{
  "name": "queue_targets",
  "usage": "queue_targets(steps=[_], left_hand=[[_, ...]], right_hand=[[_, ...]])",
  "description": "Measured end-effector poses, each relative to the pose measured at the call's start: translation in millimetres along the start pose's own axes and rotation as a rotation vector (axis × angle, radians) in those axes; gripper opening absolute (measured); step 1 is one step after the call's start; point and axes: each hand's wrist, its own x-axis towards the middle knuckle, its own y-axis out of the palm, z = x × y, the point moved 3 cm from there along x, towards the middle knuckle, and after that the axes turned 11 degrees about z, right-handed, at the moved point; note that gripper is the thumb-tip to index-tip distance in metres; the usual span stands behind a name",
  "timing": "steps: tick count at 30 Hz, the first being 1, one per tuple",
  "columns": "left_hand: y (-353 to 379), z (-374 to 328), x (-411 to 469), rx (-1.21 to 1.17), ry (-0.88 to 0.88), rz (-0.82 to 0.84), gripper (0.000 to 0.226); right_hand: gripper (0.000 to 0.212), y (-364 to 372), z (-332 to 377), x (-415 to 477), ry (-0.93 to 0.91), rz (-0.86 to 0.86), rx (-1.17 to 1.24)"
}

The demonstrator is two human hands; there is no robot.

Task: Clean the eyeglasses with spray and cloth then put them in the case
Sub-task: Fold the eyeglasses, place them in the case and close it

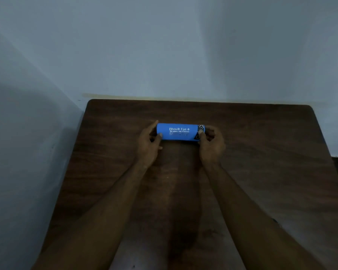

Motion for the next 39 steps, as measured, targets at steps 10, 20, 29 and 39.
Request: queue_targets(steps=[10,20,29,39], left_hand=[[-18,-13,101,0.181,0.016,-0.124,0.049],[-16,-9,102,0.267,0.011,-0.113,0.053],[-17,-7,78,0.294,0.002,-0.146,0.074],[50,-7,-110,0.78,0.276,0.066,0.063]], right_hand=[[0.021,47,28,96,-0.012,0.084,-0.143],[0.026,53,26,92,-0.026,0.09,-0.159],[0.048,50,26,65,-0.047,0.066,-0.125],[0.053,15,6,-88,-0.362,0.203,-0.307]])
